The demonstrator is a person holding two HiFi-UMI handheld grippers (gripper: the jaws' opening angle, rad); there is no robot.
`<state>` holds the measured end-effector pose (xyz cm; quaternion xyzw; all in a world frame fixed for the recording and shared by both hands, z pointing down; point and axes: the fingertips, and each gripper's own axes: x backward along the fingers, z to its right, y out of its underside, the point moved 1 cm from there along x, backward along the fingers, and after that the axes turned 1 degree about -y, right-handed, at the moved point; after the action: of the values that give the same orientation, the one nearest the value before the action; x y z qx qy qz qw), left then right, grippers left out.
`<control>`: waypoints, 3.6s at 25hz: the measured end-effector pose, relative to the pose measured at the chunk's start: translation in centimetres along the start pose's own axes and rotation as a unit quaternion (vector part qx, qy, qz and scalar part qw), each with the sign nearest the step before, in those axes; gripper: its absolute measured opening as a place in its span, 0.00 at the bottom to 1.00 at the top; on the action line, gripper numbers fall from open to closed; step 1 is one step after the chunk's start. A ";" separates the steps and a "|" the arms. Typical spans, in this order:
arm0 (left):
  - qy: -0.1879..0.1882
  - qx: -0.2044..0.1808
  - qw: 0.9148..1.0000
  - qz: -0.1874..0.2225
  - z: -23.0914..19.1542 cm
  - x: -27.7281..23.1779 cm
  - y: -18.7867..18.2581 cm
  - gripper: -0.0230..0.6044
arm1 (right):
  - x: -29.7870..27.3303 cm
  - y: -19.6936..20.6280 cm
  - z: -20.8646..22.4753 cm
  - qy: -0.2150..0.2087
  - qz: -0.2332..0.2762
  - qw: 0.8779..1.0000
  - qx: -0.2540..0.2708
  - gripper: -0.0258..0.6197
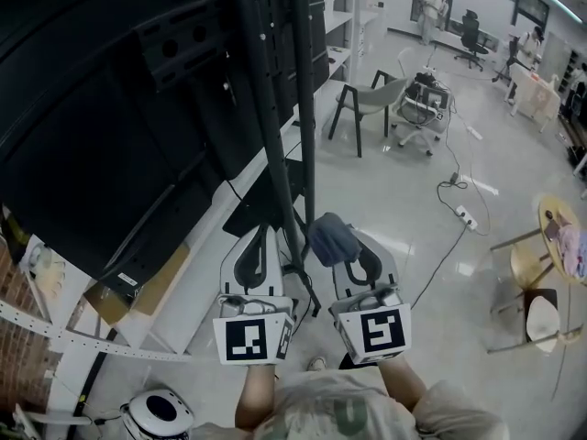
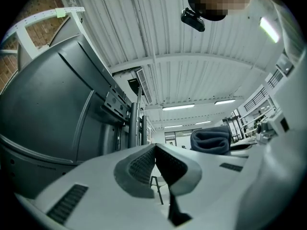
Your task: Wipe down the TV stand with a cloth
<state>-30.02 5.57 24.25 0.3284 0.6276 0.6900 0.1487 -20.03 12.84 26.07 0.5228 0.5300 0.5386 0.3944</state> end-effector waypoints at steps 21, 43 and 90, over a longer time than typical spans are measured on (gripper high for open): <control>-0.009 -0.019 1.000 -0.004 0.7 -11.8 3.7 0.06 | -10.5 1.1 9.2 -0.015 0.038 0.999 -0.003 0.13; -0.121 -0.077 0.989 -0.024 2.4 -25.9 4.3 0.06 | -22.6 0.8 19.3 -0.171 0.094 0.981 -0.010 0.13; -0.168 -0.087 0.982 -0.006 -5.3 -23.0 0.1 0.06 | -36.3 -22.9 5.9 -0.073 0.302 0.821 0.478 0.13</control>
<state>-16.40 -12.68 18.20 0.4221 0.5332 0.6758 0.2843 -12.06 -18.86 -2.33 0.8178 0.5058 0.2699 -0.0499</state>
